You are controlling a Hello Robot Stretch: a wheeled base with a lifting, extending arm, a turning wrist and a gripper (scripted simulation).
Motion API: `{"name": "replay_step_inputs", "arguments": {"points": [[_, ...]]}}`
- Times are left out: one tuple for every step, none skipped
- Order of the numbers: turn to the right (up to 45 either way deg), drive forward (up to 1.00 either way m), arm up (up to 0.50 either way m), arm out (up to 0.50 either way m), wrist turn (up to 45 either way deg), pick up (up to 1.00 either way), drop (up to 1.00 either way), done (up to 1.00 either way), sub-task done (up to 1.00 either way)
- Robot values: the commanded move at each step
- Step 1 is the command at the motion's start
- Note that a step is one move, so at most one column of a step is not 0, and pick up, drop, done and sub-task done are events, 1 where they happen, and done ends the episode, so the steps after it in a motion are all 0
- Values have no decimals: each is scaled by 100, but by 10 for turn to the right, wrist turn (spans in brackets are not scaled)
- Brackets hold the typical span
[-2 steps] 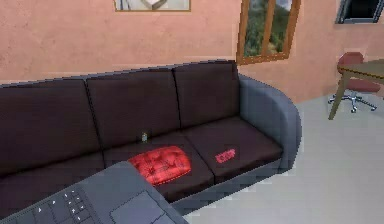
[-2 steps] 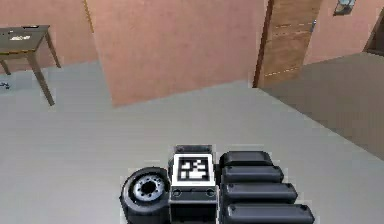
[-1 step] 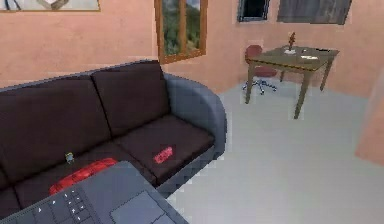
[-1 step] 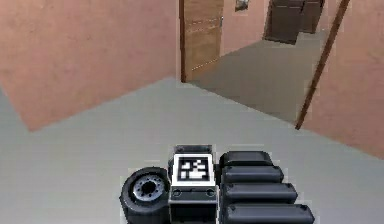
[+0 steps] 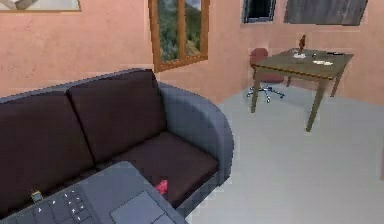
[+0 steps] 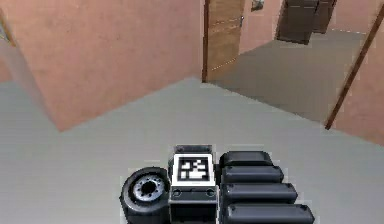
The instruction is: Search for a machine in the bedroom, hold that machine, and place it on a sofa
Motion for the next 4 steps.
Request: {"name": "replay_step_inputs", "arguments": {"points": [[-450,0,0,0,0,0,0,0,0],[-450,0,0,0,0,0,0,0,0],[-450,0,0,0,0,0,0,0,0],[-420,0,0,0,0,0,0,0,0]]}}
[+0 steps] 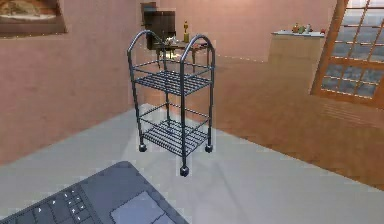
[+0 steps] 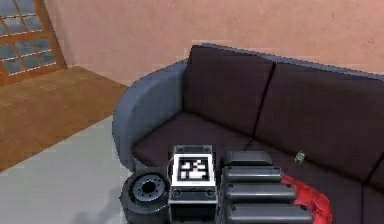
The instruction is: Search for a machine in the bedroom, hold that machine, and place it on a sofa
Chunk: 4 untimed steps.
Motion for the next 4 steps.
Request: {"name": "replay_step_inputs", "arguments": {"points": [[450,0,0,0,0,0,0,0,0],[450,0,0,0,0,0,0,0,0],[450,0,0,0,0,0,0,0,0],[150,0,0,0,0,0,0,0,0]]}}
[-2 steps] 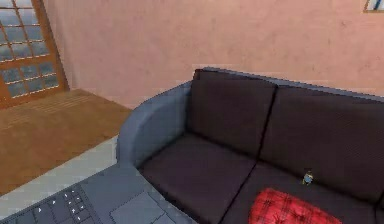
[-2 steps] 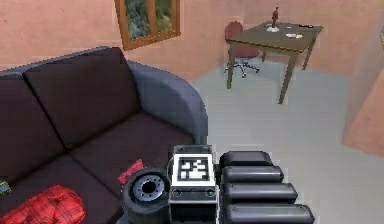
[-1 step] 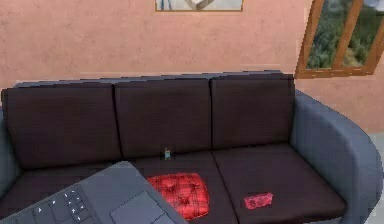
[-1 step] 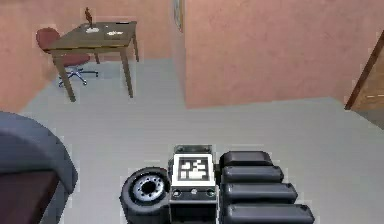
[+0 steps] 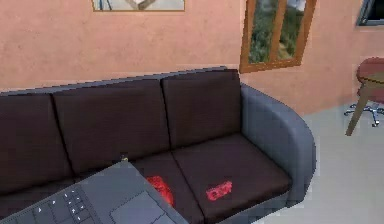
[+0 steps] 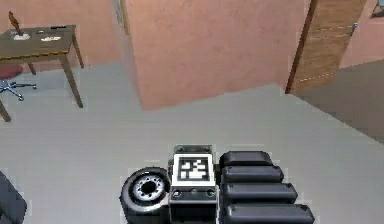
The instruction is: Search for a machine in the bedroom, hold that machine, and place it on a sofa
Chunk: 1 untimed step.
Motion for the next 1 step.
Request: {"name": "replay_step_inputs", "arguments": {"points": [[30,0,0,0,0,0,0,0,0]]}}
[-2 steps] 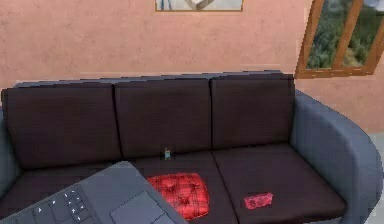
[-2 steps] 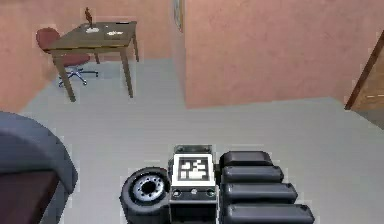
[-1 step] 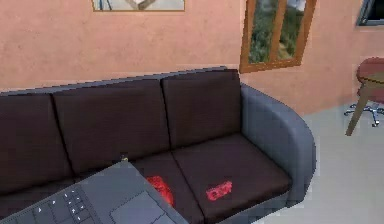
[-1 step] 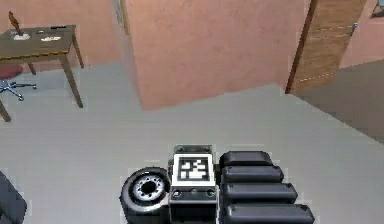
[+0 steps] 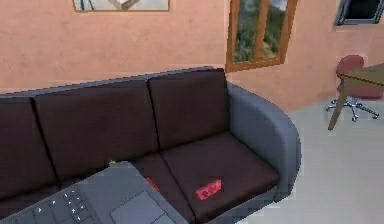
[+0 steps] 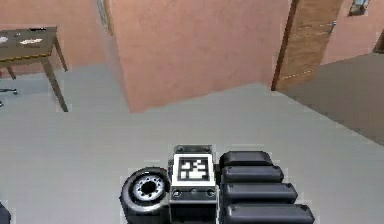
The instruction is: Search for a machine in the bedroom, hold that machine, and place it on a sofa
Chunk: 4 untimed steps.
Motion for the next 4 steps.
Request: {"name": "replay_step_inputs", "arguments": {"points": [[-450,0,0,0,0,0,0,0,0],[-450,0,0,0,0,0,0,0,0],[-450,0,0,0,0,0,0,0,0],[0,0,0,48,0,0,0,0,0]]}}
